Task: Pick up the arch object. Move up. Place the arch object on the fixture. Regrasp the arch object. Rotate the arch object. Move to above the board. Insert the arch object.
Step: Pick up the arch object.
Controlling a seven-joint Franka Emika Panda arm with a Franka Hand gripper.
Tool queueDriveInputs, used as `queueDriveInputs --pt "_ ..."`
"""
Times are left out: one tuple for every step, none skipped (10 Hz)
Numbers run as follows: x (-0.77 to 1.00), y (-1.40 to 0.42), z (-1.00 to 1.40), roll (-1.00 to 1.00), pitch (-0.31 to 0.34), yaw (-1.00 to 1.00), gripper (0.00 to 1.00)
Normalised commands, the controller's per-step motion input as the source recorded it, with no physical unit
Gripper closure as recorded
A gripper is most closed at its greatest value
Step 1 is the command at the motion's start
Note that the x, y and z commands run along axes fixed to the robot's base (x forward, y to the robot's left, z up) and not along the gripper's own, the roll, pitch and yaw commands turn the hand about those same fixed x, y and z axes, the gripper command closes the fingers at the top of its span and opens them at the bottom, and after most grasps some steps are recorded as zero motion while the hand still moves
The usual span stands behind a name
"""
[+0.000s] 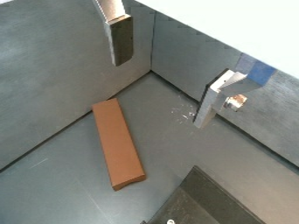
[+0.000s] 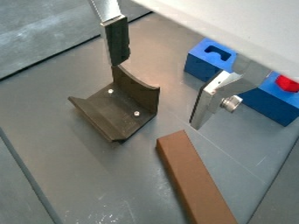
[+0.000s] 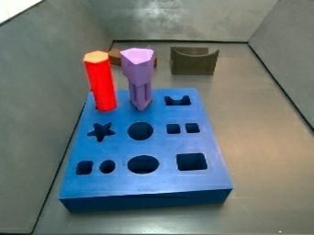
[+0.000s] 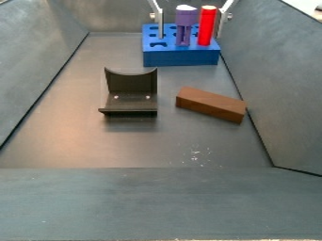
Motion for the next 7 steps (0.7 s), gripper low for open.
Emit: queueDriveInputs --pt "-0.14 0.00 0.00 0.00 0.000 0.00 0.00" --pt "0.00 -0.24 -0.17 -0.06 0.000 0.37 0.00" --pt "0.00 -0.37 -0.36 -0.05 0.000 0.72 0.00" --pt "0.02 -0.29 -0.46 -0.05 0.066 0.79 0.00" --pt "0.05 -0.28 -0.51 -0.05 0.069 0.79 0.00" --pt "0.16 -0.25 -0.73 -0.05 0.039 0.79 0.00" --pt "0.17 -0.13 -0.87 -0.05 0.000 0.85 0.00"
